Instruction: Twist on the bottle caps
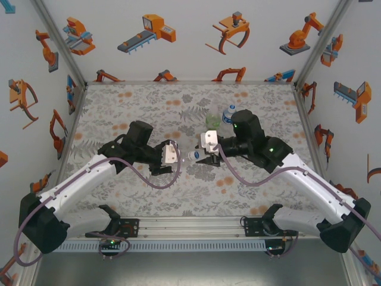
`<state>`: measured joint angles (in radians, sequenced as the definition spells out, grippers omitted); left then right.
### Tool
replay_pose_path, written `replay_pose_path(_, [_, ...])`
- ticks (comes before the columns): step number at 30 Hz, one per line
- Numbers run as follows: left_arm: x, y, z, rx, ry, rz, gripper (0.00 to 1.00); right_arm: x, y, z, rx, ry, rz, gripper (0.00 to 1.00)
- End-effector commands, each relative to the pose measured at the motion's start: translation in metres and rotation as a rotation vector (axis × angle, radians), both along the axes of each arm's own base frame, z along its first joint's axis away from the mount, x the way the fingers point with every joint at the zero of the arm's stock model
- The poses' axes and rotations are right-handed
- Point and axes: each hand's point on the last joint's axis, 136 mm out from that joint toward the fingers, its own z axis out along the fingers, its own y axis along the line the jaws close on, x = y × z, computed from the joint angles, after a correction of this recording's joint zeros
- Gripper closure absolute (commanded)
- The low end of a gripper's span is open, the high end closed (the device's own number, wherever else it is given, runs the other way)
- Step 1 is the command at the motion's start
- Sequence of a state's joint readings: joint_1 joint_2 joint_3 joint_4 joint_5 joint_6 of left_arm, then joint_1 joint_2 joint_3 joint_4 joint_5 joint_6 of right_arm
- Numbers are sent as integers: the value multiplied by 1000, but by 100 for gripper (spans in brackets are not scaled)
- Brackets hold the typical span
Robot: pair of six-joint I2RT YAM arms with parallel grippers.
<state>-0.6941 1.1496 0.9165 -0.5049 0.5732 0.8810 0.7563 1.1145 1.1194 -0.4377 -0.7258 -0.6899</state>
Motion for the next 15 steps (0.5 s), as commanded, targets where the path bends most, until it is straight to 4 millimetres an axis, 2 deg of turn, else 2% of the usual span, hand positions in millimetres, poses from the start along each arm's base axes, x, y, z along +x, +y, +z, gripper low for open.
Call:
replay_pose_path(1, [-7, -2, 11, -31, -20, -43, 100, -4, 6, 6, 42, -29, 41, 55])
replay_pose_path(5, [-7, -2, 12, -32, -21, -43, 100, -4, 6, 4, 37, -24, 40, 63])
replay_pose_path(9, [-7, -2, 12, -31, -22, -42, 100, 0, 6, 1, 32, 16, 0, 78])
replay_pose_path(12, [-7, -2, 12, -31, -14, -36, 100, 11, 8, 3, 71, 133, -108, 87])
replay_pose_path(15, [-3, -2, 10, -22, -9, -14, 100, 27, 9, 3, 140, 343, -269, 100])
